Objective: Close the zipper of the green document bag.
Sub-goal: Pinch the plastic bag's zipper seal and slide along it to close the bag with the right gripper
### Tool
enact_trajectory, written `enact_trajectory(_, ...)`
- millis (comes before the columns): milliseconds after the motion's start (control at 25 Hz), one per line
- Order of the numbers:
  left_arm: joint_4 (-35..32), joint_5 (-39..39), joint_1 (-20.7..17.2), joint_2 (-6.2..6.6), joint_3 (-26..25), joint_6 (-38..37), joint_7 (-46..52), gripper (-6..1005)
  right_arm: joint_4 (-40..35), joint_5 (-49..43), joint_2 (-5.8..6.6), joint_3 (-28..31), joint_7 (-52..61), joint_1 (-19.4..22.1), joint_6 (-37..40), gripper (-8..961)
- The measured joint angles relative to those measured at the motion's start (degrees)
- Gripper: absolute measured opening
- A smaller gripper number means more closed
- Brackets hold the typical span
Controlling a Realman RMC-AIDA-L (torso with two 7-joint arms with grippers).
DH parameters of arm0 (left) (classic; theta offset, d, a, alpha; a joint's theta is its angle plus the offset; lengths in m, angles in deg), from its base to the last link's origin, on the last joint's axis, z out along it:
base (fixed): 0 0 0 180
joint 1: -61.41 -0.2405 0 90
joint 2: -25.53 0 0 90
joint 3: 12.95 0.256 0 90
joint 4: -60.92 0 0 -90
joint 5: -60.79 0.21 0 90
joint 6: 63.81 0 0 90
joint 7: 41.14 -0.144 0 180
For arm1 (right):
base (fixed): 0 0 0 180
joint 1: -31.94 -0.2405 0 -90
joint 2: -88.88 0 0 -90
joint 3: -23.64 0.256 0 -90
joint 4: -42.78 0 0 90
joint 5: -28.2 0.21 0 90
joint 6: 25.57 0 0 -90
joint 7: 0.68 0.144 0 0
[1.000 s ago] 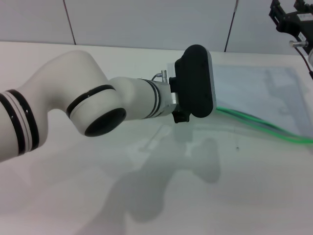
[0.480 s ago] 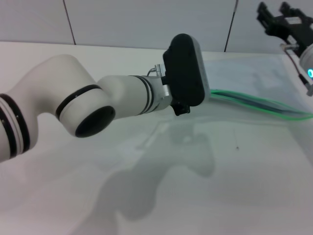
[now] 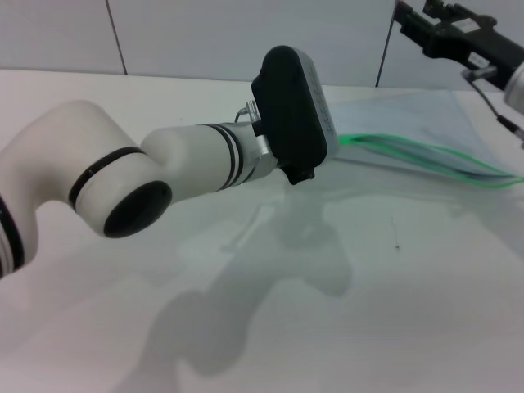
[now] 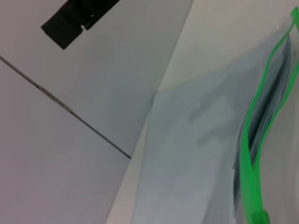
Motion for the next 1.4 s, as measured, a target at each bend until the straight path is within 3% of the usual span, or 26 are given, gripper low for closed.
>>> enact_trajectory(40,-0.42,0.06,-0.31,0.00,-0.15,-0.16,-0.11,95,0.56,-3.58,1.59,0.06,4.07,0.00,4.17,585)
enact_trajectory(80,-1.08,0.10,-0.90,0.02,-0.27,-0.80,-0.42,95,0.56,-3.58,1.59,0.06,4.07,0.00,4.17,583)
enact_trajectory(240,-3.24,0.18,-2.83,0.12,-0.59,-2.77,-1.32,94,1.72,-9.11,3.98,0.12,7.96,-0.16,10.53,575)
enact_trajectory(560,-5.41,0.20,-4.39,0.47,-1.26,-2.89,-1.46,88,2.06,-22.45,6.26,0.17,11.93,-2.47,13.24,571)
enact_trajectory(880,-7.15,0.19,-5.21,0.61,-1.38,-2.89,-1.46,87,2.12,-31.37,8.12,3.18,12.22,-3.06,20.83,570)
enact_trajectory(1080,-9.00,0.19,-6.13,0.97,-1.96,-2.48,-1.46,87,1.78,-38.79,8.26,5.44,11.92,-3.75,23.29,569)
enact_trajectory(1400,-11.35,-0.42,-7.49,1.75,-2.64,-2.08,-1.46,88,0.71,-44.50,6.65,10.60,6.09,-3.08,20.08,567)
